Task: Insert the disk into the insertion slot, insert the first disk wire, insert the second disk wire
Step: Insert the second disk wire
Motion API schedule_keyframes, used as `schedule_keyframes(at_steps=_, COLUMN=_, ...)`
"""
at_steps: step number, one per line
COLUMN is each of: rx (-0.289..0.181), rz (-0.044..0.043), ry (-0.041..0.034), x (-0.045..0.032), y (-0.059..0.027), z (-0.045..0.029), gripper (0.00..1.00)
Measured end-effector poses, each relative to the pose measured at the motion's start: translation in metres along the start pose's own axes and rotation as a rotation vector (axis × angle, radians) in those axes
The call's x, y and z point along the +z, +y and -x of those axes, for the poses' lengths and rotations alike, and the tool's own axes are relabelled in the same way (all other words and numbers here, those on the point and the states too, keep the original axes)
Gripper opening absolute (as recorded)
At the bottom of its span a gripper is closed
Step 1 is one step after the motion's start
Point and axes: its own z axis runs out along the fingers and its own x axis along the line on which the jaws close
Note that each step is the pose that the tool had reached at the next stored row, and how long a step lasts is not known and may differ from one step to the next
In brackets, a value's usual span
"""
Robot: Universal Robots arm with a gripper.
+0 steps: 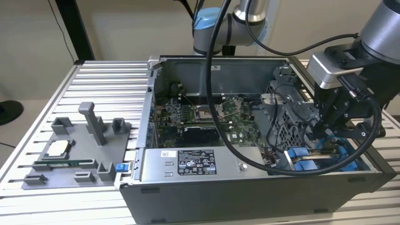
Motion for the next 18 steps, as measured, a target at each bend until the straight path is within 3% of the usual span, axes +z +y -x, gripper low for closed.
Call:
schedule_keyframes(at_steps=7, rx=0.0, rz=-0.0001, ry=0.0, x=0.0001, y=0.0, z=0.0, gripper=0.0)
schedule_keyframes(at_steps=18, rx=-0.001, rz=-0.008, ry=0.0007, x=0.0027, y=0.0008, z=-0.0041, gripper=0.0)
